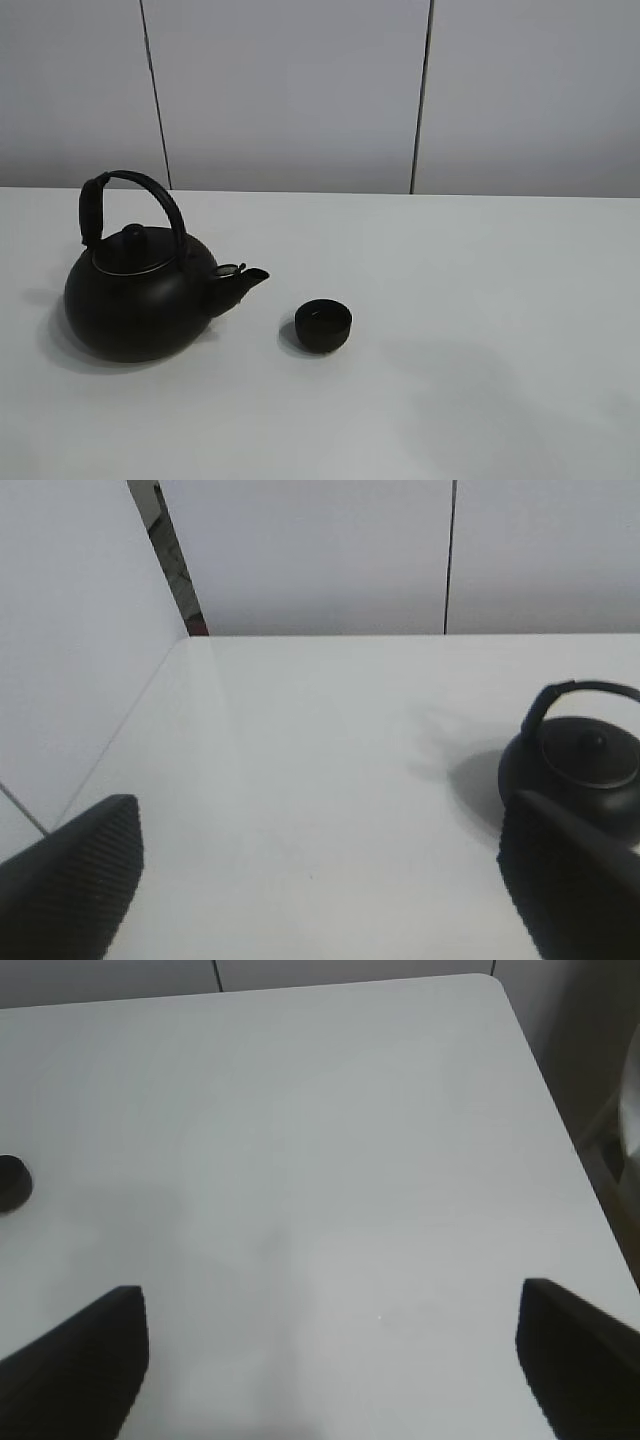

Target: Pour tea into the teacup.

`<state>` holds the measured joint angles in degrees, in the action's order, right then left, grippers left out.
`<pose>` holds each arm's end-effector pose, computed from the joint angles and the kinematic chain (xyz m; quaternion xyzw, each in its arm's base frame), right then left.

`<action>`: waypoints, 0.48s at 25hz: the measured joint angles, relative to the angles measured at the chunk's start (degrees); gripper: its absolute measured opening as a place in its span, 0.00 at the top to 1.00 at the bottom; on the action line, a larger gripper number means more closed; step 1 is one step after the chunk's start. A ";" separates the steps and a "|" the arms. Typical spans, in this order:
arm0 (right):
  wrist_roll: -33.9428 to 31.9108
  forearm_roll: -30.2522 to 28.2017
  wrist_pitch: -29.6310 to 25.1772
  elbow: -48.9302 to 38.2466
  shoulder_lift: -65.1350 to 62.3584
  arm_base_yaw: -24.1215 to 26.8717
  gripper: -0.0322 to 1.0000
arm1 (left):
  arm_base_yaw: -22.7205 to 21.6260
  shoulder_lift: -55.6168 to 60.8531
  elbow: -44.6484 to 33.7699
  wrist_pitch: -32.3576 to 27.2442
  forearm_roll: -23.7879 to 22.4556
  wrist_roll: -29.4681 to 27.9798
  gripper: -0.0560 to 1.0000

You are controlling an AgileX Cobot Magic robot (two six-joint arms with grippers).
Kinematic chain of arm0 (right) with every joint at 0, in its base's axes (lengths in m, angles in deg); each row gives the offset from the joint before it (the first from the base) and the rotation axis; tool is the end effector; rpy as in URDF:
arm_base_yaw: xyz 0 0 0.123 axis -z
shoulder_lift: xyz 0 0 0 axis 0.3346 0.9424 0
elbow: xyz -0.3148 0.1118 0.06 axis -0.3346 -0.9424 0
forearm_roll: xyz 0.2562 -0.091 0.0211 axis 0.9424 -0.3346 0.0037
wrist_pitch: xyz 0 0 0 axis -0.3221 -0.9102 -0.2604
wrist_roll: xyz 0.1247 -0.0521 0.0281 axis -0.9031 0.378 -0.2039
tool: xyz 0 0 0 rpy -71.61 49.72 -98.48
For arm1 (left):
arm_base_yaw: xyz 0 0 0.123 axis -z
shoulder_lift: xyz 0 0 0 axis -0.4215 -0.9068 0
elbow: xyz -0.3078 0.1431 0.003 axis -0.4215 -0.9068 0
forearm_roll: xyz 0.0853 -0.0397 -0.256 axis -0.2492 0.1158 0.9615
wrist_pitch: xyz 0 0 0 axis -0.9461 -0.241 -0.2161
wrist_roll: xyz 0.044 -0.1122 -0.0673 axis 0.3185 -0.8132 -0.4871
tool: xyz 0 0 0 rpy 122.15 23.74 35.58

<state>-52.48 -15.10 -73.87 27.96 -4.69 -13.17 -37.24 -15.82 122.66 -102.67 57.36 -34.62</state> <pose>0.0003 0.0000 0.2529 0.0348 0.8611 -0.0361 0.5060 0.0233 -0.0056 0.3362 0.0073 0.8172 0.0822 0.5704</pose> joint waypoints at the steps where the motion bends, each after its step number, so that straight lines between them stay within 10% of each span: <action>1: 0.00 0.00 0.00 0.00 0.00 0.00 0.30 | 0.00 1.87 -0.82 -2.10 -0.06 -0.29 0.29; 12: 0.00 0.00 0.00 0.00 0.00 0.00 0.30 | 0.00 10.15 -8.01 -12.09 -3.94 -9.46 0.29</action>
<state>-52.48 -15.10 -73.87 27.96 -4.69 -13.17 -37.24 -5.67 114.65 -114.76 53.43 -44.07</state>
